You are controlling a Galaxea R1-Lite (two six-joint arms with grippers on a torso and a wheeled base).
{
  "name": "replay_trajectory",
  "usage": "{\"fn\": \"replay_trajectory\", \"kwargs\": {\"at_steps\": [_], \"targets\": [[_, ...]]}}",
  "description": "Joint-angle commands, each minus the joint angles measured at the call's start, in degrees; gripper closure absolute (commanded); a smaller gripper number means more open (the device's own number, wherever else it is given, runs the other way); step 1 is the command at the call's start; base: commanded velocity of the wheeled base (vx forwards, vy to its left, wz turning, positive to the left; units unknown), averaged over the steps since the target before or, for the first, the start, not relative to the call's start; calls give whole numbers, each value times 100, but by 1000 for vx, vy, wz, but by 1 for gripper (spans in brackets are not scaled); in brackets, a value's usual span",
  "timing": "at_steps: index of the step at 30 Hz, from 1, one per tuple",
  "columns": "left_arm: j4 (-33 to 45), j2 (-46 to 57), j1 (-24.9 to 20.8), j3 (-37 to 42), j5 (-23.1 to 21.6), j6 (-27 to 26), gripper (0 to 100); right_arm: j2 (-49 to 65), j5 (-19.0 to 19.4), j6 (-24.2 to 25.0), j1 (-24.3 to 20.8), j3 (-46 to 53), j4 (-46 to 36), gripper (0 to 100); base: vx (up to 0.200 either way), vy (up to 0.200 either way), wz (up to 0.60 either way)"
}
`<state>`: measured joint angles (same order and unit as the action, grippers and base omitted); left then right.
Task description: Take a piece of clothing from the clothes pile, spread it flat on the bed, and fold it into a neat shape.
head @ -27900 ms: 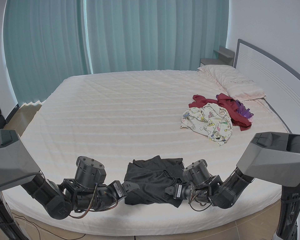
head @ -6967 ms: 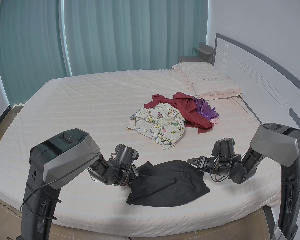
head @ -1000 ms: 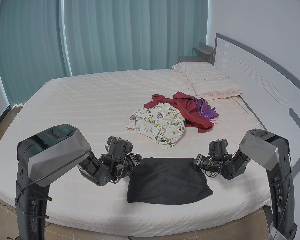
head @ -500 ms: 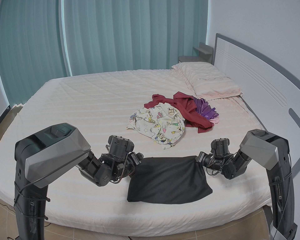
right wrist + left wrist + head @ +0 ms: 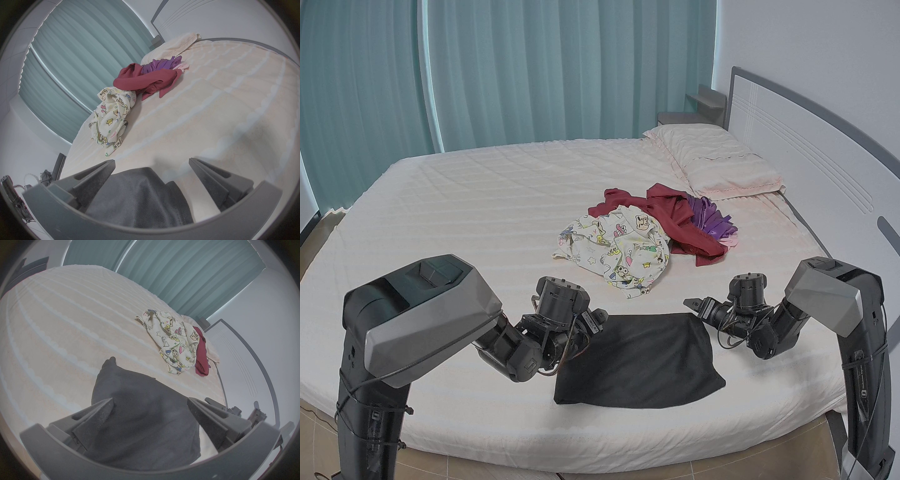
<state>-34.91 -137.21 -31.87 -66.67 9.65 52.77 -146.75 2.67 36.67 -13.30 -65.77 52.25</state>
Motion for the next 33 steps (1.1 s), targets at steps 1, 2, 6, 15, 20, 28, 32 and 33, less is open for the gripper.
{"fn": "replay_trajectory", "kwargs": {"at_steps": [1, 2, 6, 15, 20, 28, 32, 33], "targets": [[-15, -360, -30, -109, 10, -13, 0, 103, 5, -2, 20, 222, 145, 0, 0, 0, 0], [-15, -368, -30, -101, 10, -21, 0, 103, 5, -2, 12, 222, 154, 0, 0, 0, 0], [-24, -483, 14, -92, 36, -57, 0, 138, 5, -2, 38, 240, 154, 0, 0, 0, 0], [-51, -623, 154, -101, 72, -364, 0, 147, 5, -11, 47, 354, 163, 0, 0, 0, 0], [-24, -351, 242, 5, 72, -355, 0, 296, 14, -11, 126, 398, 163, 0, 0, 0, 0], [-59, 827, 682, 480, 1, -109, 0, 1360, 32, -28, 442, 899, 128, 0, 0, 0, 0], [-51, 1346, 937, 576, -60, -4, 0, 1931, 23, -28, 469, 1435, 172, 0, 0, 0, 0], [-24, 1671, 1086, 673, -69, 5, 0, 2362, 58, -19, 530, 1857, 286, 0, 0, 0, 0]]}}
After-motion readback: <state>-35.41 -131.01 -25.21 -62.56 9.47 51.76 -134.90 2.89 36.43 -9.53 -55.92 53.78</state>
